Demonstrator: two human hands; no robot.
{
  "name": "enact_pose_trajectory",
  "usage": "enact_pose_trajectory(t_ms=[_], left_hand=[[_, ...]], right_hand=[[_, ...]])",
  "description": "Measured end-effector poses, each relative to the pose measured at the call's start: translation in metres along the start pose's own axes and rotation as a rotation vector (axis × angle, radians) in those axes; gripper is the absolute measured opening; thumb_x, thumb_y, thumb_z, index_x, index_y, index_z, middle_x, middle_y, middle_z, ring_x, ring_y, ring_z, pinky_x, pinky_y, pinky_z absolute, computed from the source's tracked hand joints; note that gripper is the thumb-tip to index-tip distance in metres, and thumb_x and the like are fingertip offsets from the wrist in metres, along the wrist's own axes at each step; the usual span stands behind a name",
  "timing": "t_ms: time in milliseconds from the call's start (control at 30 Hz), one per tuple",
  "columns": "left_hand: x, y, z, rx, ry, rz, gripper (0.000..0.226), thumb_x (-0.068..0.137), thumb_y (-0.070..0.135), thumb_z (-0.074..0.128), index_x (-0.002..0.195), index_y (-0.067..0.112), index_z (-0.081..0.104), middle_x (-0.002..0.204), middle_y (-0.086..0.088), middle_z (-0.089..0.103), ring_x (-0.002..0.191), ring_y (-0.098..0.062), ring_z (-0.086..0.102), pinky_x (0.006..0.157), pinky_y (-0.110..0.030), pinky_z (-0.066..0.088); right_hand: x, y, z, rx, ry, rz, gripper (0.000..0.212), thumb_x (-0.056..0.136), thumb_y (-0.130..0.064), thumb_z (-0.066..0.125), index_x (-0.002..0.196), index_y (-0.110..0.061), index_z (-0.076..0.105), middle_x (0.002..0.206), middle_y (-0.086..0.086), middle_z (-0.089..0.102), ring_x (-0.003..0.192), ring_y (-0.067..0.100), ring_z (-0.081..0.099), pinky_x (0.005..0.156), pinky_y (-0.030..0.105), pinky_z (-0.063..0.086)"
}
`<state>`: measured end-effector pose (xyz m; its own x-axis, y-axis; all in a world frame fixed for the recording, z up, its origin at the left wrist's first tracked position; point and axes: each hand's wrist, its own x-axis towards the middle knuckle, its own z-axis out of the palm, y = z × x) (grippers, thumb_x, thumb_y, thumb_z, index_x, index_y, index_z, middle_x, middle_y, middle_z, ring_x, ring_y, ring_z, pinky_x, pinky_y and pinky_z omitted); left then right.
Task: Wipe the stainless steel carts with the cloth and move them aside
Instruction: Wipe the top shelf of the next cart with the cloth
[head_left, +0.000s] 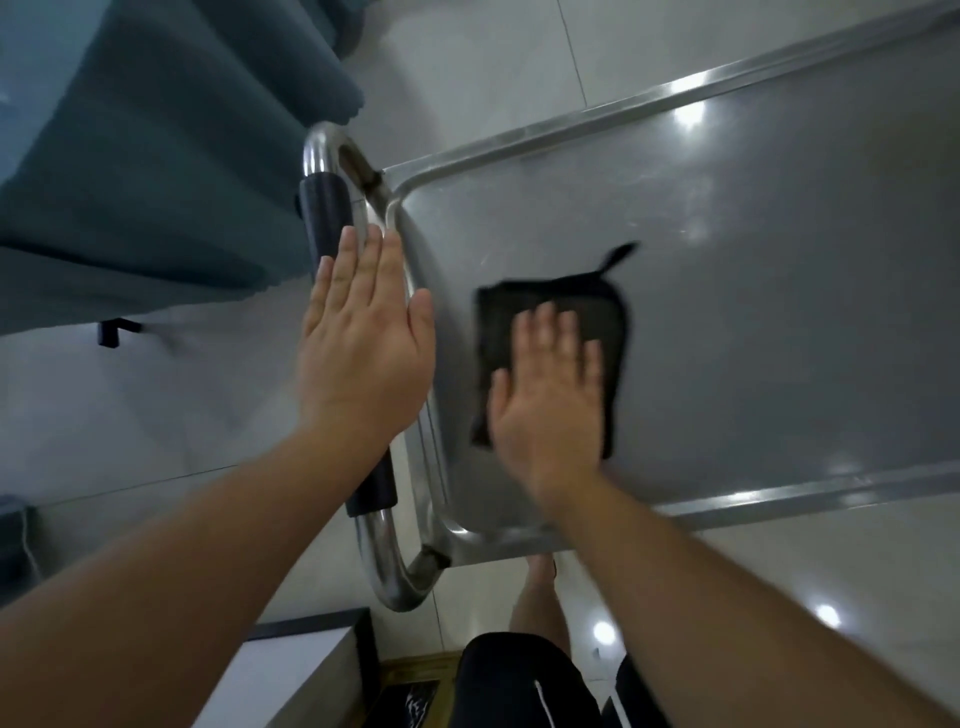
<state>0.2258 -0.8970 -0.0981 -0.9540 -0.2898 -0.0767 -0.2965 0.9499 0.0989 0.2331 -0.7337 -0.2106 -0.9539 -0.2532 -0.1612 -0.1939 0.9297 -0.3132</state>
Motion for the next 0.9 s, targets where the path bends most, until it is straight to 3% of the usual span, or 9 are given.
enact_pose_trajectory(t_ms=[133, 200, 300, 467, 633, 767, 833, 900], left_hand=[[-0.002, 0.002, -0.001, 0.007, 0.039, -0.056, 0.068, 0.112, 0.048, 0.016, 0.170, 0.013, 0.006, 0.178, -0.005, -0.002, 0.162, -0.014, -0.012, 0.131, -0.034, -0.009], [-0.002, 0.003, 0.001, 0.013, 0.028, -0.079, 0.069, 0.112, 0.048, 0.016, 0.169, 0.012, 0.003, 0.178, -0.006, -0.005, 0.162, -0.016, -0.013, 0.131, -0.036, -0.008], [-0.001, 0.003, 0.003, 0.008, 0.004, -0.086, 0.069, 0.111, 0.047, 0.017, 0.169, 0.012, 0.003, 0.178, -0.007, -0.005, 0.163, -0.016, -0.013, 0.132, -0.039, -0.005], [-0.001, -0.003, 0.008, -0.039, 0.016, -0.088, 0.068, 0.111, 0.048, 0.017, 0.169, 0.015, 0.004, 0.178, -0.002, -0.004, 0.162, -0.011, -0.014, 0.131, -0.040, -0.002], [0.000, -0.008, 0.011, -0.099, 0.047, -0.090, 0.065, 0.113, 0.046, 0.020, 0.169, 0.019, 0.005, 0.178, -0.001, 0.000, 0.162, -0.008, -0.011, 0.131, -0.039, 0.001], [0.000, -0.007, 0.010, -0.100, 0.036, -0.093, 0.065, 0.113, 0.045, 0.019, 0.170, 0.017, 0.005, 0.178, -0.002, -0.001, 0.162, -0.009, -0.012, 0.131, -0.039, 0.000], [0.000, -0.006, 0.009, -0.096, 0.025, -0.092, 0.065, 0.112, 0.044, 0.019, 0.170, 0.015, 0.006, 0.178, -0.003, -0.001, 0.162, -0.010, -0.012, 0.131, -0.038, -0.002], [-0.001, -0.005, 0.007, -0.099, 0.023, -0.085, 0.065, 0.113, 0.042, 0.021, 0.169, 0.013, 0.006, 0.178, -0.004, -0.001, 0.162, -0.011, -0.013, 0.132, -0.038, -0.003]], right_hand=[[-0.030, -0.060, 0.023, 0.029, -0.195, -0.524, 0.064, 0.107, -0.045, 0.031, 0.164, -0.015, 0.027, 0.173, 0.005, 0.020, 0.161, 0.023, 0.004, 0.129, 0.050, 0.008], [-0.027, -0.056, 0.024, 0.014, -0.237, -0.646, 0.062, 0.108, -0.046, 0.028, 0.162, -0.015, 0.029, 0.172, 0.004, 0.021, 0.161, 0.022, 0.005, 0.129, 0.049, 0.008], [-0.004, -0.019, 0.014, -0.091, -0.273, -0.762, 0.066, 0.107, -0.054, 0.022, 0.165, -0.023, 0.014, 0.173, -0.003, 0.012, 0.161, 0.018, 0.000, 0.130, 0.046, -0.001], [0.077, 0.098, -0.037, -0.146, -0.097, -0.478, 0.069, 0.101, -0.053, 0.040, 0.164, -0.023, 0.033, 0.170, 0.002, 0.028, 0.158, 0.024, 0.024, 0.128, 0.047, 0.014], [0.157, 0.198, -0.090, -0.104, -0.034, 0.126, 0.079, 0.098, -0.059, 0.022, 0.167, -0.022, 0.015, 0.175, 0.003, 0.009, 0.161, 0.026, 0.008, 0.128, 0.049, 0.005], [0.170, 0.175, -0.083, -0.082, -0.005, 0.397, 0.075, 0.100, -0.058, 0.014, 0.167, -0.028, 0.002, 0.175, 0.002, -0.003, 0.161, 0.027, -0.003, 0.128, 0.054, 0.000], [0.163, 0.133, -0.072, -0.065, 0.005, 0.416, 0.073, 0.101, -0.054, 0.017, 0.168, -0.024, 0.006, 0.175, 0.005, 0.001, 0.161, 0.030, 0.000, 0.128, 0.056, 0.003], [0.145, 0.082, -0.053, -0.067, 0.008, 0.319, 0.073, 0.102, -0.051, 0.025, 0.167, -0.021, 0.014, 0.175, 0.008, 0.008, 0.161, 0.031, 0.007, 0.128, 0.056, 0.007]])
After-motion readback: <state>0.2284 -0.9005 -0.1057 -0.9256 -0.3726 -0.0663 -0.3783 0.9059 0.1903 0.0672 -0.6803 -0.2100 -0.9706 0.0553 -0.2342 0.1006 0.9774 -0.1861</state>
